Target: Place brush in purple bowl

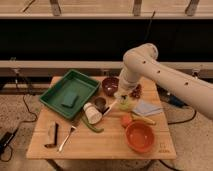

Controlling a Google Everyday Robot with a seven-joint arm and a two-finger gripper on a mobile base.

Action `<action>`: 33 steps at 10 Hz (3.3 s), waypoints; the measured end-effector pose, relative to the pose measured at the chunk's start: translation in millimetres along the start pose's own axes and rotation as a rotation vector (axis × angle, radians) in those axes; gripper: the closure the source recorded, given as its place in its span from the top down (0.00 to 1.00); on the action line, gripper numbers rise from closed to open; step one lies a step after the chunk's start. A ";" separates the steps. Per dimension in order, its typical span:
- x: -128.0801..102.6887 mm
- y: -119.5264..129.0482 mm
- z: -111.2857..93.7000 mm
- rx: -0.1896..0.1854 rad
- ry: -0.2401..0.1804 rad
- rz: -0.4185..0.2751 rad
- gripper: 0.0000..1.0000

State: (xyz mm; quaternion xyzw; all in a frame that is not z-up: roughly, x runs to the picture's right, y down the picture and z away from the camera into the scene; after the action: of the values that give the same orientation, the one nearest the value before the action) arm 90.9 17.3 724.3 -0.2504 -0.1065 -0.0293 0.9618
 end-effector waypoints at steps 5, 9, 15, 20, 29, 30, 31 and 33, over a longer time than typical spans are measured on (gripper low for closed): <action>26.8 -16.9 -45.6 0.068 -0.025 0.047 0.00; 19.8 -20.7 -105.4 0.134 -0.092 0.027 0.00; 18.7 -23.3 -119.8 0.121 -0.173 0.011 0.00; 23.5 -46.0 -124.6 0.162 -0.177 0.018 0.00; 7.5 -143.7 -77.1 0.188 -0.197 0.036 0.00; 10.7 -143.6 -64.0 0.179 -0.190 0.046 0.00; 17.3 -141.0 -49.2 0.169 -0.171 0.058 0.00; 24.5 -139.4 -33.3 0.156 -0.147 0.074 0.00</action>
State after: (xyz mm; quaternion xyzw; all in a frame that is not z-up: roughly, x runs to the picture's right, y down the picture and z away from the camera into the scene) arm 105.8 -120.7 767.7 -0.1799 -0.1694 0.0328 0.9684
